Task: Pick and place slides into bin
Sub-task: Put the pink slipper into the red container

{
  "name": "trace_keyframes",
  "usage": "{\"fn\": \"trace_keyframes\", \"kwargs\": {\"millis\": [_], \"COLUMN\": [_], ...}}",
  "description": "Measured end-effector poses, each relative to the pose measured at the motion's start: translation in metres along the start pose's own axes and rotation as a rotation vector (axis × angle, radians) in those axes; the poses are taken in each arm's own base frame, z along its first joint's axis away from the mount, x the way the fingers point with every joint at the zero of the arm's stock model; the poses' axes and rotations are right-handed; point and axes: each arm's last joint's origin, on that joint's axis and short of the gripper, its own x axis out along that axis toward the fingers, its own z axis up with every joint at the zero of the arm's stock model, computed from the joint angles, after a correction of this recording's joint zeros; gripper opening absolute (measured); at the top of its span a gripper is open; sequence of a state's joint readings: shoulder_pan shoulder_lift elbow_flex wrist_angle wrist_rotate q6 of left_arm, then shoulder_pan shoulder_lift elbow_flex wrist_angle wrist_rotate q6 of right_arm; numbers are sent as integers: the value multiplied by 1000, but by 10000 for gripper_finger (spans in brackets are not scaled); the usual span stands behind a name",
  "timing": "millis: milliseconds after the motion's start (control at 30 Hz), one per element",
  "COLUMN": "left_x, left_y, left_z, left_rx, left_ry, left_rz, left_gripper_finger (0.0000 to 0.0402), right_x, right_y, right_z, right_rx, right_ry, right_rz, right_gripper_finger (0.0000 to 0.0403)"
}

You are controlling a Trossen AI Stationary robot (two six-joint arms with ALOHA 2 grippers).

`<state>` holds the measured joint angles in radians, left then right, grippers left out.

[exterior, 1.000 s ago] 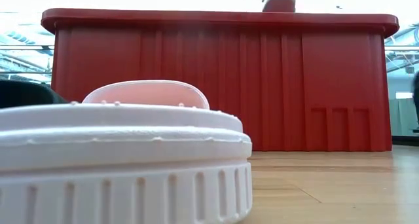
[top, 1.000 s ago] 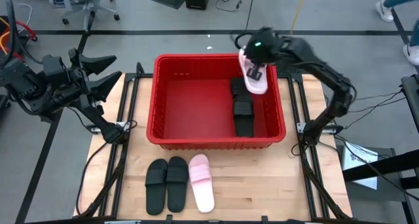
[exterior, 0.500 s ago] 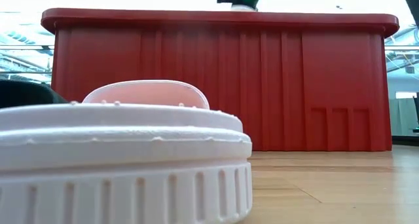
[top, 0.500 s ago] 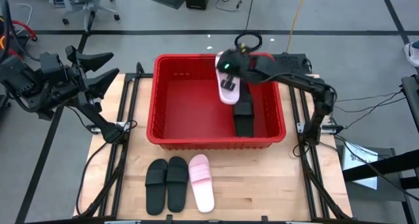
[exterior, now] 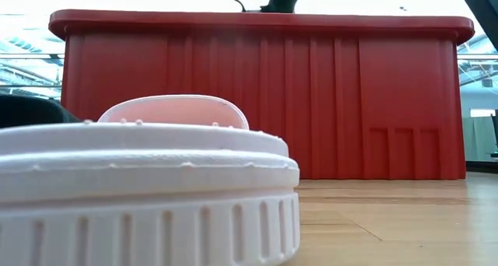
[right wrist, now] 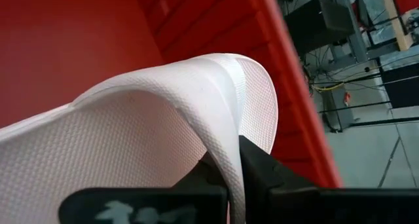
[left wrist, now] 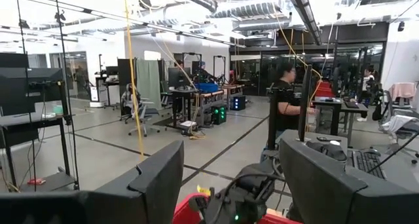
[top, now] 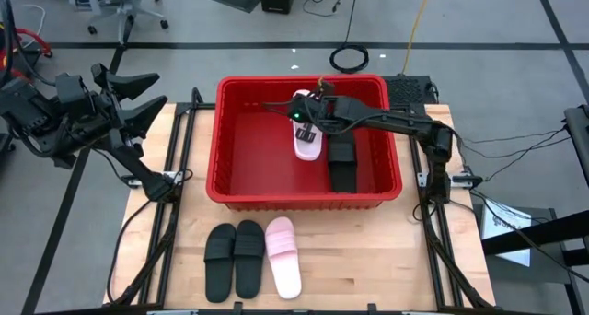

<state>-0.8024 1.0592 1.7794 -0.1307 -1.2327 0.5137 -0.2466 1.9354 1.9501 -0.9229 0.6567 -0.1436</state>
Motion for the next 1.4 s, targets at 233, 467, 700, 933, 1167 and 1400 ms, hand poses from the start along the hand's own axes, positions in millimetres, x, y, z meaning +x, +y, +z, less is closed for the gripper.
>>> {"fn": "trace_keyframes", "kwargs": {"millis": [233, 467, 700, 933, 1167, 1400], "left_x": [0, 0, 0, 0, 0, 0], "left_y": [0, 0, 0, 0, 0, 1], "left_z": [0, 0, 0, 0, 0, 1], "left_rx": [1, 2, 1, 1, 3, -11], "left_ry": [0, 0, 0, 0, -1, -5], "left_rz": [-1, -1, -1, -1, 0, 2], "left_gripper_finger": [255, 255, 255, 255, 255, 255], "right_x": [32, 56, 77, 92, 107, 125], "right_y": [27, 45, 42, 27, 17, 25], "right_z": [-20, -39, -51, -55, -58, -61], "right_rx": [-42, -87, -78, -29, -39, -56], "right_ry": [29, 37, 37, 24, 22, 30], "right_rz": [1, 5, 4, 41, 42, 57], "right_gripper_finger": [4, 4, 4, 4, 4, 4]}}
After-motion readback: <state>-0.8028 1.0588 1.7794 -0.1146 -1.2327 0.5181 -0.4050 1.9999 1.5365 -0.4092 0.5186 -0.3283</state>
